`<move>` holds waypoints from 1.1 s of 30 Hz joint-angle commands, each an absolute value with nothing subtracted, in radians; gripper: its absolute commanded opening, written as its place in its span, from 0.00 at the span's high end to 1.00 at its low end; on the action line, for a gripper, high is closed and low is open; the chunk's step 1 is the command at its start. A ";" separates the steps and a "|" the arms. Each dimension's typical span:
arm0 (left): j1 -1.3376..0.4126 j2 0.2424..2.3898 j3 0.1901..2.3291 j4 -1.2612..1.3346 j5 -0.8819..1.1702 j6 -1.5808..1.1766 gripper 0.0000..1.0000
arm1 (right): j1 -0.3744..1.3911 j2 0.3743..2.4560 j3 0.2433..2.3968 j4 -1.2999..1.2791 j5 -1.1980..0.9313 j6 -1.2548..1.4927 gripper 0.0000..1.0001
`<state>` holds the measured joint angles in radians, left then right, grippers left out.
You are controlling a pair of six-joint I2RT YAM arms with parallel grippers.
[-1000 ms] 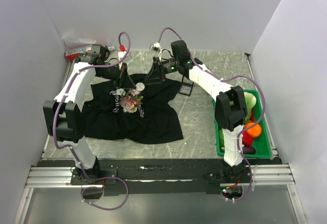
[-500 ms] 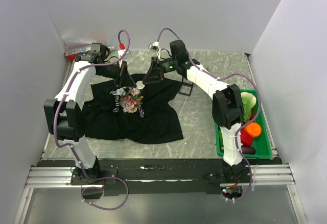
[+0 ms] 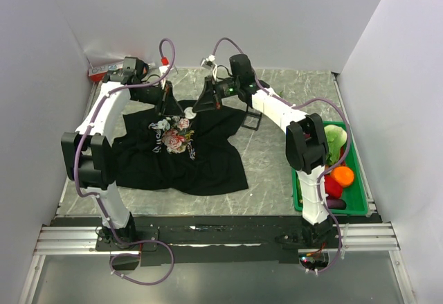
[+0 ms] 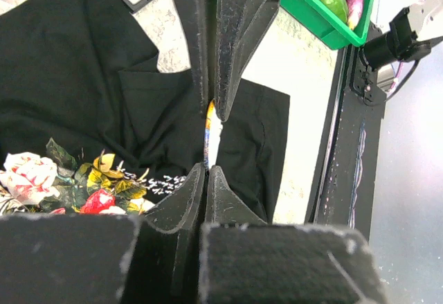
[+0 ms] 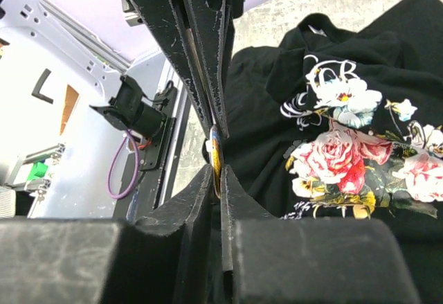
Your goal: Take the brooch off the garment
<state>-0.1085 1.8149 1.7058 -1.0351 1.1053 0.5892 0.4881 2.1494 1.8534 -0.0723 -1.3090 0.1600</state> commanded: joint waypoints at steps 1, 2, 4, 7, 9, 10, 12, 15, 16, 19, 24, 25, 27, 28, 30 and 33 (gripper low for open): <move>-0.112 1.829 1.752 -0.991 1.127 0.557 0.99 | 0.483 2.166 1.899 -0.012 -1.321 0.186 0.92; -0.110 1.832 1.752 -0.971 1.121 0.545 0.98 | 0.480 2.166 1.901 -0.014 -1.318 0.186 0.97; -0.110 1.832 1.743 -0.930 1.102 0.479 0.89 | 0.477 2.158 1.898 -0.024 -1.295 0.183 1.00; -0.104 1.829 1.733 -0.887 1.057 0.418 0.77 | 0.450 2.134 1.873 -0.043 -1.249 0.204 1.00; -0.081 1.816 1.712 -0.864 1.054 0.379 0.71 | 0.417 2.097 1.858 -0.121 -1.223 0.158 1.00; -0.074 1.809 1.698 -0.859 1.054 0.371 0.69 | 0.407 2.077 1.850 -0.159 -1.169 0.123 1.00; -0.057 1.781 1.636 -0.822 1.004 0.348 0.67 | 0.382 2.028 1.845 -0.274 -1.131 0.016 1.00; -0.055 1.767 1.525 -0.766 0.872 0.328 0.66 | 0.338 1.968 1.832 -0.415 -1.053 -0.130 1.00; -0.055 1.775 1.508 -0.762 0.845 0.328 0.66 | 0.322 1.954 1.819 -0.445 -1.033 -0.167 1.00; -0.055 1.847 1.467 -0.735 0.752 0.304 0.66 | 0.298 1.899 1.773 -0.518 -0.957 -0.265 1.00; -0.029 1.953 1.468 -0.651 0.643 0.224 0.68 | 0.262 1.816 1.707 -0.549 -0.916 -0.307 1.00; -0.020 1.957 1.476 -0.647 0.669 0.224 0.68 | 0.258 1.806 1.686 -0.554 -0.916 -0.311 1.00; -0.003 1.970 1.520 -0.685 0.740 0.256 0.68 | 0.252 1.775 1.663 -0.564 -0.913 -0.328 1.00; 0.026 1.973 1.546 -0.724 0.885 0.291 0.68 | 0.250 1.764 1.642 -0.572 -0.910 -0.333 1.00; 0.050 1.977 1.649 -0.865 0.998 0.372 0.67 | 0.242 1.738 1.620 -0.577 -0.907 -0.341 1.00; 0.080 1.974 1.720 -0.911 1.049 0.365 0.67 | 0.235 1.700 1.559 -0.565 -0.893 -0.337 1.00</move>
